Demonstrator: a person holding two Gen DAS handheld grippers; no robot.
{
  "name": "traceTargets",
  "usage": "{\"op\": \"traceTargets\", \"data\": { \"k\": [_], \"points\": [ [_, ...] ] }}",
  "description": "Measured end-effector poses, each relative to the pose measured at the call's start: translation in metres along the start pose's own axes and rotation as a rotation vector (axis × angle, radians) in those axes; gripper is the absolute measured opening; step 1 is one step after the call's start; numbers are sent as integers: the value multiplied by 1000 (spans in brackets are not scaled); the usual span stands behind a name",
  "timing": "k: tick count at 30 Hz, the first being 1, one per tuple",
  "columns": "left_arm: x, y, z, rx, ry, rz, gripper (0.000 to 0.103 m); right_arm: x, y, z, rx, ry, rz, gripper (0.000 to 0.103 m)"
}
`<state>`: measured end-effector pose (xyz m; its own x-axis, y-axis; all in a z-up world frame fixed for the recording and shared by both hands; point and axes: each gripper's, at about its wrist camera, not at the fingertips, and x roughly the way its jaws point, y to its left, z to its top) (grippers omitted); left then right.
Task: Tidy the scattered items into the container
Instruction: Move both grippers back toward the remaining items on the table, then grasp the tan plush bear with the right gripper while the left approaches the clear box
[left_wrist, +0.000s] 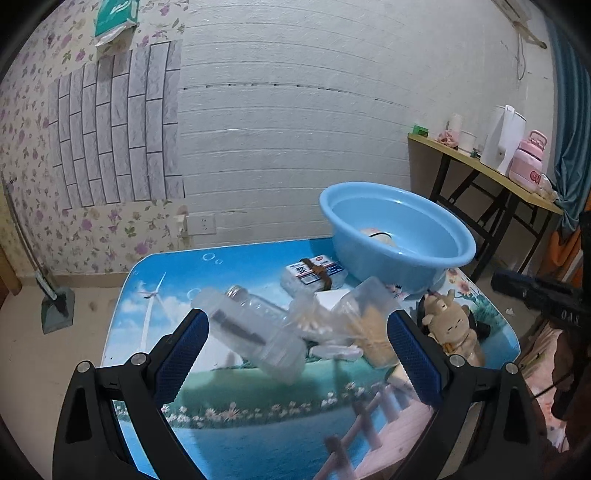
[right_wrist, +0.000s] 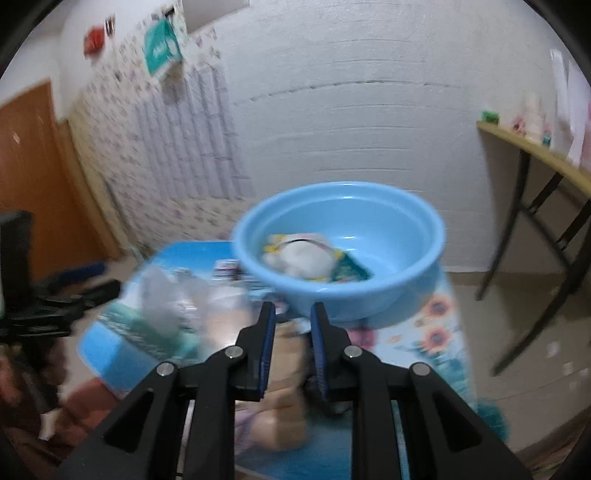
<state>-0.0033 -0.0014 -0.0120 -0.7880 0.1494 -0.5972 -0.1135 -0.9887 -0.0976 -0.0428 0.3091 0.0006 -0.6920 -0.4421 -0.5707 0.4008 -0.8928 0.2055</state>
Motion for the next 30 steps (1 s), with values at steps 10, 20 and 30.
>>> {"op": "traceTargets", "data": {
  "k": [10,20,30],
  "points": [
    [16,20,-24,-91,49,-30,102,26,13,-29,-13,96,-21,52],
    [38,35,-26,-176,67,24,99,41,14,-41,-59,144,-53,52],
    [58,23,-23,-128,95,4,88,46,12,-44,-46,160,-68,52]
  ]
}}
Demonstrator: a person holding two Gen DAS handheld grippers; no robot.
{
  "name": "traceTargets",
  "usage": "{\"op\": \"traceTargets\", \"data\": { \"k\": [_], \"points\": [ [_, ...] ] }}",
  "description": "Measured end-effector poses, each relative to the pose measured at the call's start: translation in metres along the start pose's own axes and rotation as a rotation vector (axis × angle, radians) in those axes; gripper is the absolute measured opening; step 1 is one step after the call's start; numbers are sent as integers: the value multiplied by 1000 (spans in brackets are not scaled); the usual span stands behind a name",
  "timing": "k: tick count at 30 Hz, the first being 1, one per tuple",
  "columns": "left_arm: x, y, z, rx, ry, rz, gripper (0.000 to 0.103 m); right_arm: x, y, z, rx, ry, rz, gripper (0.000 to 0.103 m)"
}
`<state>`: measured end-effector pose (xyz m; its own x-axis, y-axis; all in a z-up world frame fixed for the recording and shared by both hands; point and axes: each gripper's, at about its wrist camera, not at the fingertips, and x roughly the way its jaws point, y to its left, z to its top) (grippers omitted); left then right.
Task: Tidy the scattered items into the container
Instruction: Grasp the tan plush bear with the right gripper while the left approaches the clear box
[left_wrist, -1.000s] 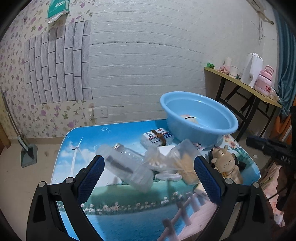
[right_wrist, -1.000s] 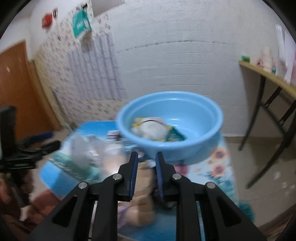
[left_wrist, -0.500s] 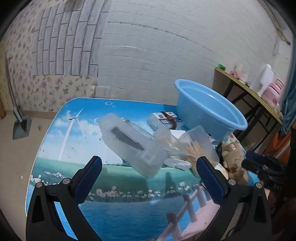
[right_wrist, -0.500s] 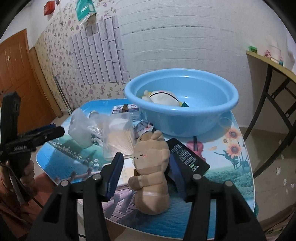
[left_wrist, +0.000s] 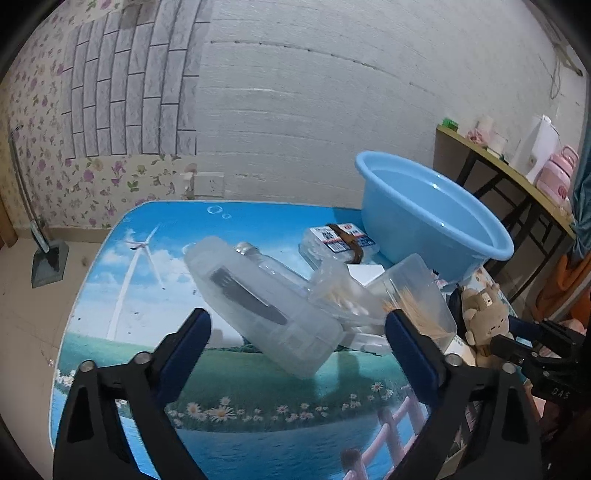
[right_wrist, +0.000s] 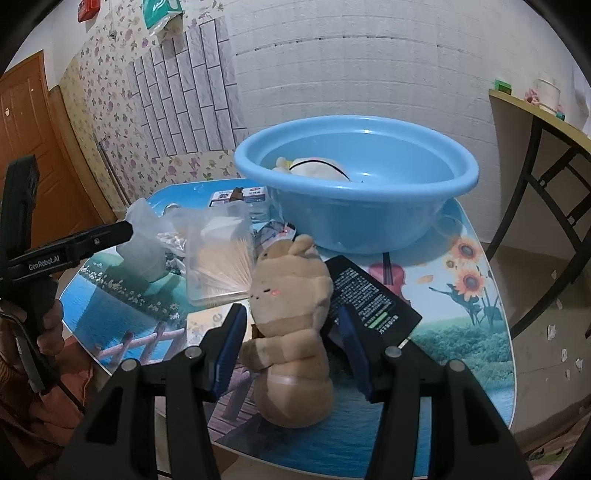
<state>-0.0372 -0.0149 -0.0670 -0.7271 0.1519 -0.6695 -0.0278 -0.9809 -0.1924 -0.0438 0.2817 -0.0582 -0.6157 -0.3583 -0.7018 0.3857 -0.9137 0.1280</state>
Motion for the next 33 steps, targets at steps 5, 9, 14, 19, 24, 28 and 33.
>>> {"op": "traceTargets", "data": {
  "k": [5,9,14,19,24,28,33],
  "points": [
    [6,-1,-2,7,26,-3,61,2,0,-2,-1,9,-3,52],
    [4,3,-3,0,25,-1,49,3,0,-3,-4,15,-2,52],
    [-1,3,-4,26,19,27,41,4,0,-4,1,20,2,50],
    [-12,7,-7,32,6,44,40,2,3,-4,-16,18,20,37],
    [-23,12,-9,39,-8,66,40,-5,2,-2,-10,-11,30,36],
    [-23,14,-7,40,-8,78,40,-13,-7,4,19,-51,21,36],
    [-13,15,-4,33,-2,79,41,-15,-16,7,40,-65,0,36]
  ]
}}
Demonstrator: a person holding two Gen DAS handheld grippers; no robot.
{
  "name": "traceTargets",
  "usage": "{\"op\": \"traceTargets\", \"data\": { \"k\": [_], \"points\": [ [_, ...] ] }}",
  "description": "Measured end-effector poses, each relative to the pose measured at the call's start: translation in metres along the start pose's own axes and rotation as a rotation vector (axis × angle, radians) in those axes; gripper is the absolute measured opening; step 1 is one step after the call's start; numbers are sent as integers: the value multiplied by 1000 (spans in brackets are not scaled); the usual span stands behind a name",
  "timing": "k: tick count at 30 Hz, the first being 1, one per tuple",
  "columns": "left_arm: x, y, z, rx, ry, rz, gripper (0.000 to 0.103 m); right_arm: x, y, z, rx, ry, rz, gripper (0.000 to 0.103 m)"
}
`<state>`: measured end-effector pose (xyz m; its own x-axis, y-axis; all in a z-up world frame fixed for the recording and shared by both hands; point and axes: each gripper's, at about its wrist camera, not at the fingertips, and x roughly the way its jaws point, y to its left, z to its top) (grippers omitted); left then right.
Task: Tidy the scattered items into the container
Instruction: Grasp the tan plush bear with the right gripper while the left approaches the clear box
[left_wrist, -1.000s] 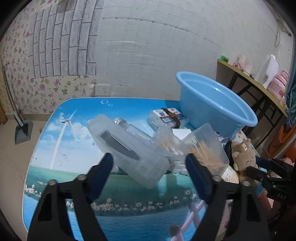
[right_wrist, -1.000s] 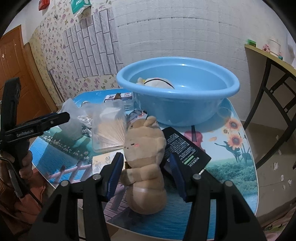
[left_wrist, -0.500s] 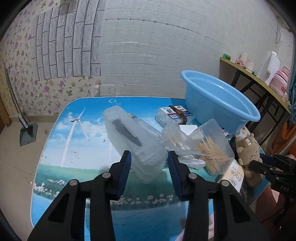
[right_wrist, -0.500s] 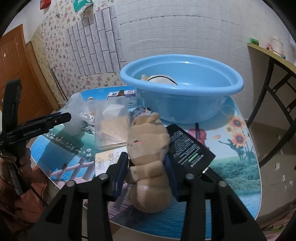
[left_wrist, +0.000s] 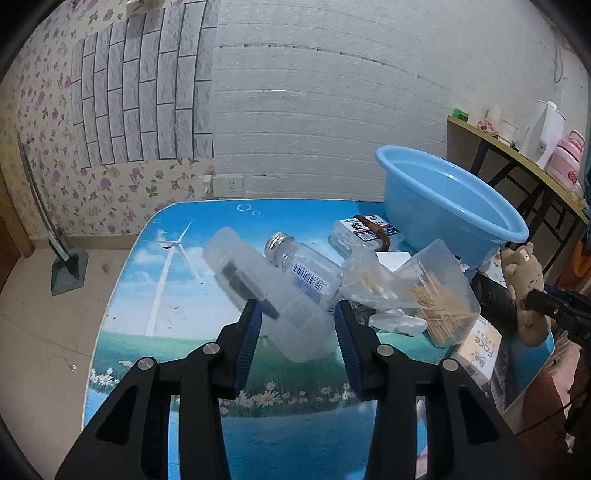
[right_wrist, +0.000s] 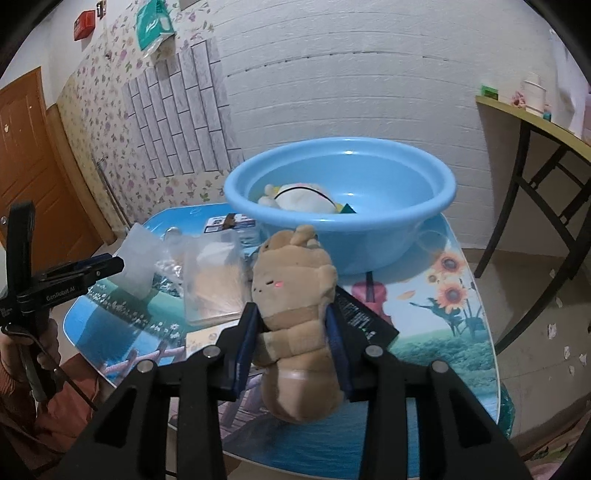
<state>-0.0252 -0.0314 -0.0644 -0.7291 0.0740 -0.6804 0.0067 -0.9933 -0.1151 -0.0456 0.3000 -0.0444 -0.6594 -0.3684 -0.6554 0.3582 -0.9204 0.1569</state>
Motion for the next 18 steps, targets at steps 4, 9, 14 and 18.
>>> {"op": "traceTargets", "data": {
  "k": [4,9,14,18],
  "points": [
    [9,1,2,-16,24,3,41,4,-2,-1,4,18,6,36],
    [12,4,1,-16,38,11,64,5,0,-3,-1,22,11,36],
    [18,5,0,-25,64,39,98,9,-3,-4,7,32,13,36],
    [30,2,-1,-15,107,49,98,11,-3,-5,6,38,17,36]
  ]
}}
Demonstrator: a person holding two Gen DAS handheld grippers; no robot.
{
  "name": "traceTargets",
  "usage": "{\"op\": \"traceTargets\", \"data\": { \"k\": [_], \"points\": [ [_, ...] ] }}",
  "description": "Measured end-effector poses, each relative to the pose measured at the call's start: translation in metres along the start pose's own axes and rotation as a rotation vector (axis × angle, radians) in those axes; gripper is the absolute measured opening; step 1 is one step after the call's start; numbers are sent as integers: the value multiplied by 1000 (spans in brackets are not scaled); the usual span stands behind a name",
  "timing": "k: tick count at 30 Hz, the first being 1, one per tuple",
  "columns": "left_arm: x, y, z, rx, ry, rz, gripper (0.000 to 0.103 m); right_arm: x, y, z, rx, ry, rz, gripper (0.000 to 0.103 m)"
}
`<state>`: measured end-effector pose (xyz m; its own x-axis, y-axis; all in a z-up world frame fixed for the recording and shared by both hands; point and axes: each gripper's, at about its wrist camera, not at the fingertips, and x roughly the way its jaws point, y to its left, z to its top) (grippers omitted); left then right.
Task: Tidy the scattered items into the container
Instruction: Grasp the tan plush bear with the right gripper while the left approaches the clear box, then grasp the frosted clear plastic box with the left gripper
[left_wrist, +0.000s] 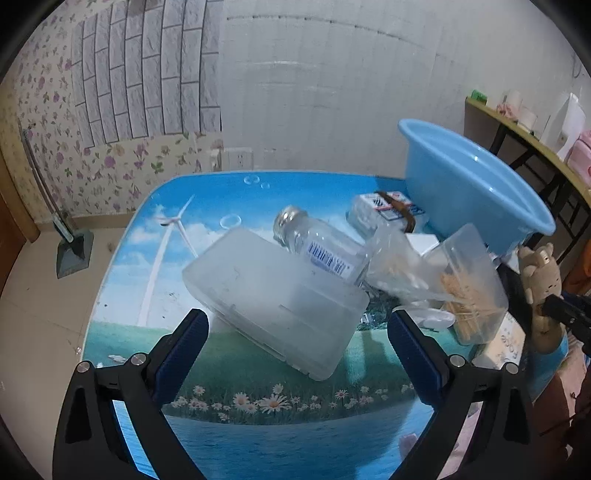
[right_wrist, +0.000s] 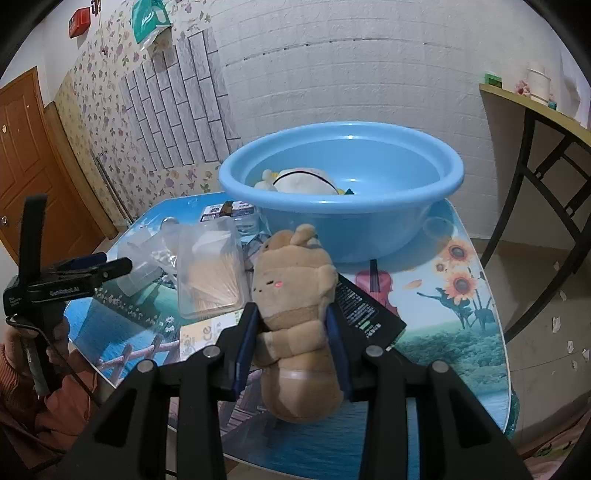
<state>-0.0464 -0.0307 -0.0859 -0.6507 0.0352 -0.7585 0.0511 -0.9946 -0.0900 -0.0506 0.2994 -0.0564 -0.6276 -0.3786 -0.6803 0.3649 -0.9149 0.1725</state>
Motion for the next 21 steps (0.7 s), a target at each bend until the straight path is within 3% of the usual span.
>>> {"op": "traceTargets", "data": {
  "k": [7,15,21],
  "points": [
    [0,0,11,118,-46,90,103,-1,-1,0,5,1,-6,36],
    [7,23,16,238,-4,-66,103,2,0,0,2,12,-1,37],
    [20,36,26,207,37,-161,103,3,2,2,1,19,-10,37]
  ]
}}
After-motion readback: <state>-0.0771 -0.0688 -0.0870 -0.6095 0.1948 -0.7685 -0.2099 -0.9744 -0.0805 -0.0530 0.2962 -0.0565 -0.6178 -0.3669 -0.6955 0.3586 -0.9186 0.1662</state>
